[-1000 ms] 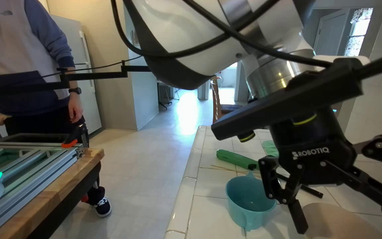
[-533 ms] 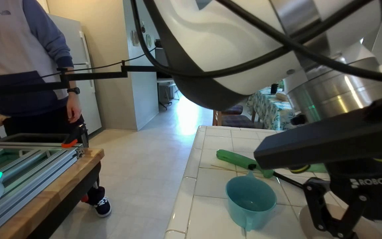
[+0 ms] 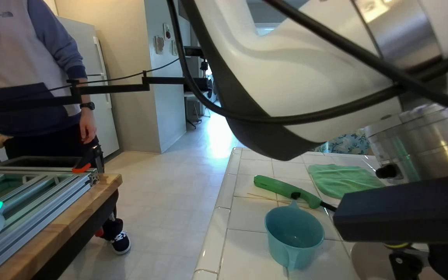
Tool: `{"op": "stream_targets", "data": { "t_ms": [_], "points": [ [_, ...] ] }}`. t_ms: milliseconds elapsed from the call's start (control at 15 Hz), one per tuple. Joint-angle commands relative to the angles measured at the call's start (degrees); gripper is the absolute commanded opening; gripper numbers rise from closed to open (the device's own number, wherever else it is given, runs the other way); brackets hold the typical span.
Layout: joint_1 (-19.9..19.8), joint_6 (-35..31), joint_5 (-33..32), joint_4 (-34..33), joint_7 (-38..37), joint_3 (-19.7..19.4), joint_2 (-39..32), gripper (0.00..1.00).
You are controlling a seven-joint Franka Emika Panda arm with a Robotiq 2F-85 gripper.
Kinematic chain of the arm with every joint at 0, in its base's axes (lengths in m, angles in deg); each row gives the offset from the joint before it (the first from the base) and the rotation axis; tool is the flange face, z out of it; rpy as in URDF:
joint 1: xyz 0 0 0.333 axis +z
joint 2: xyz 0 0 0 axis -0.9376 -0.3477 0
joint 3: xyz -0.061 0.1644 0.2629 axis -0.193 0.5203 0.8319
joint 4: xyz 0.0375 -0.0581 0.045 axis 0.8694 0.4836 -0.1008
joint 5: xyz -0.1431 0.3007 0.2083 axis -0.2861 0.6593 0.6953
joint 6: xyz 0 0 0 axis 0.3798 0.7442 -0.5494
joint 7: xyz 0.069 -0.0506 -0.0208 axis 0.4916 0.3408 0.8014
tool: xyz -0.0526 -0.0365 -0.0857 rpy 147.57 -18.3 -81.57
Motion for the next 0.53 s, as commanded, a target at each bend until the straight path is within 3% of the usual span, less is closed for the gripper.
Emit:
{"op": "stream_targets", "data": {
  "t_ms": [0,467],
  "points": [
    [0.01,1.87,-1.87,-2.83,0.87,-0.86,-2.04,1.00],
    [-0.85,6.16,-1.07,-3.26,3.93,-0.47,-3.36,1.00]
  ]
}}
